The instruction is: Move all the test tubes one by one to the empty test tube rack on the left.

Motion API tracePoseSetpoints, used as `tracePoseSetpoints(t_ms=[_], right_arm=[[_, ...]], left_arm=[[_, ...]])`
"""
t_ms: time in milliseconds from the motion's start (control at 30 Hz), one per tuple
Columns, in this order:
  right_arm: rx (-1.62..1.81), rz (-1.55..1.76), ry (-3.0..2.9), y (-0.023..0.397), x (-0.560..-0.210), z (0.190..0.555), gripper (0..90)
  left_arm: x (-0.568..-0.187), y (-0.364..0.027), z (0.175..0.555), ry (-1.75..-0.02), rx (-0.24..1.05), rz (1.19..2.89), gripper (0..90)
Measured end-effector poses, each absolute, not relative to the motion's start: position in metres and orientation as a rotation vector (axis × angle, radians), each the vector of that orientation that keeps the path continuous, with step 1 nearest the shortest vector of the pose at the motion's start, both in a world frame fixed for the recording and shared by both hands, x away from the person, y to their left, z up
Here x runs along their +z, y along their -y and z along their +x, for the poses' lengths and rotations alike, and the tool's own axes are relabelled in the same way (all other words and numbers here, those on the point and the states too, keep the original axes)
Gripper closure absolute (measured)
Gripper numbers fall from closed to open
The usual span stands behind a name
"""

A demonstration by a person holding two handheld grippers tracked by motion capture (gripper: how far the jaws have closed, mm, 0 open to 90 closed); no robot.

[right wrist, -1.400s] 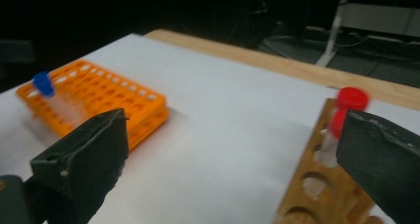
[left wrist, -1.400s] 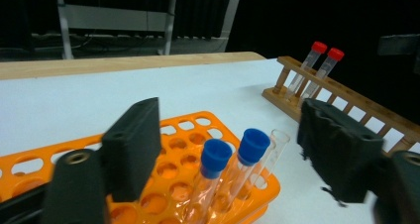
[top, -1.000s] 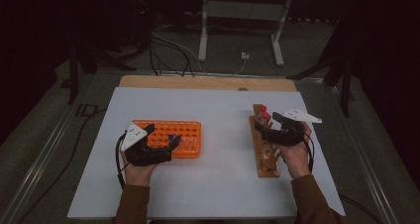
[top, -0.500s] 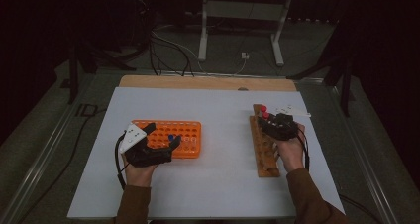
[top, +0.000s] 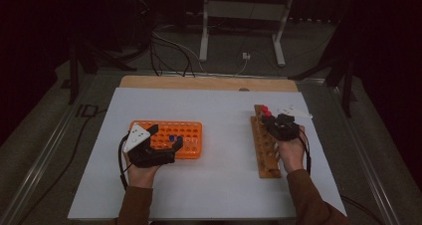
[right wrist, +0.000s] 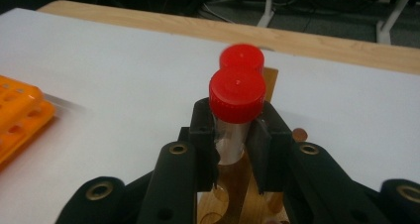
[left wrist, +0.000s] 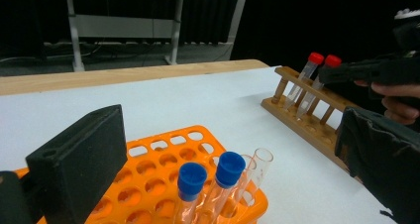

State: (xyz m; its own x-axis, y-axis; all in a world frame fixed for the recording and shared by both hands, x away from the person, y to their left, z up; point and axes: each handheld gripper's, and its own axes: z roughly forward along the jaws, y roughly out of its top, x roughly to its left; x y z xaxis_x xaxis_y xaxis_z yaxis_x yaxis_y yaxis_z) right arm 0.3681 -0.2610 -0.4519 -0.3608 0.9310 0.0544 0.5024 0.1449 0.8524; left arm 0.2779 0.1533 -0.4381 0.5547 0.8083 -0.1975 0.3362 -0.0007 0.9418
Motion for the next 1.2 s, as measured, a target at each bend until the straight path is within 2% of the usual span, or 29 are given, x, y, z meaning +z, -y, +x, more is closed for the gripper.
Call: tracePoseSetpoints(t_ms=[1200], right_arm=[[1.265,1.244,-1.82,0.278,-0.41,0.337,74.6]], left_arm=[[-0.439,-0.144,0.278,-0.981,0.469,1.63,0.5]])
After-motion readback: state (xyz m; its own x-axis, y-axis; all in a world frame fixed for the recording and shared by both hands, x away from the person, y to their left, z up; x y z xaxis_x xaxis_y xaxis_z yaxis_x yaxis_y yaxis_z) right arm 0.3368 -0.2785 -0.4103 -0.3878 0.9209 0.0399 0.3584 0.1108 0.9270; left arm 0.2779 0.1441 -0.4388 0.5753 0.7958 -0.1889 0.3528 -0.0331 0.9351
